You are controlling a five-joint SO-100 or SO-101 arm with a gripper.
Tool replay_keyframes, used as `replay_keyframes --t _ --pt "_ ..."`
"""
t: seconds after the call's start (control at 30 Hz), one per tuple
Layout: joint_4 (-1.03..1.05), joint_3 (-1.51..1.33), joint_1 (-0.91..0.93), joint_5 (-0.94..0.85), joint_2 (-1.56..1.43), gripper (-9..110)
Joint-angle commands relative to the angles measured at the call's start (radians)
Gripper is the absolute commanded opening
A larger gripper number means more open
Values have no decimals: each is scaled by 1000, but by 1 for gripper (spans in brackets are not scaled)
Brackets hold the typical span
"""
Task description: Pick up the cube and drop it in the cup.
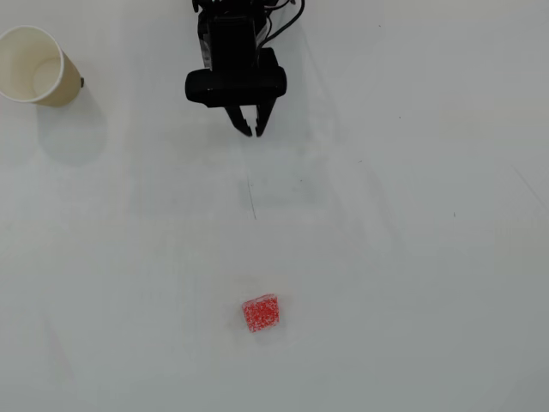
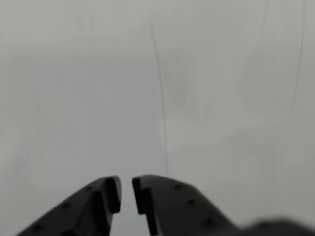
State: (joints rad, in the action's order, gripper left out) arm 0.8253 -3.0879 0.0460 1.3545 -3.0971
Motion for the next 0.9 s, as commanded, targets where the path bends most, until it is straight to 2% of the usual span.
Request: replay_keyframes --t 0.0,0.87 --pt "-118 -35 -8 -6 -44 0" --pt "-342 -35 -17 -11 -44 0"
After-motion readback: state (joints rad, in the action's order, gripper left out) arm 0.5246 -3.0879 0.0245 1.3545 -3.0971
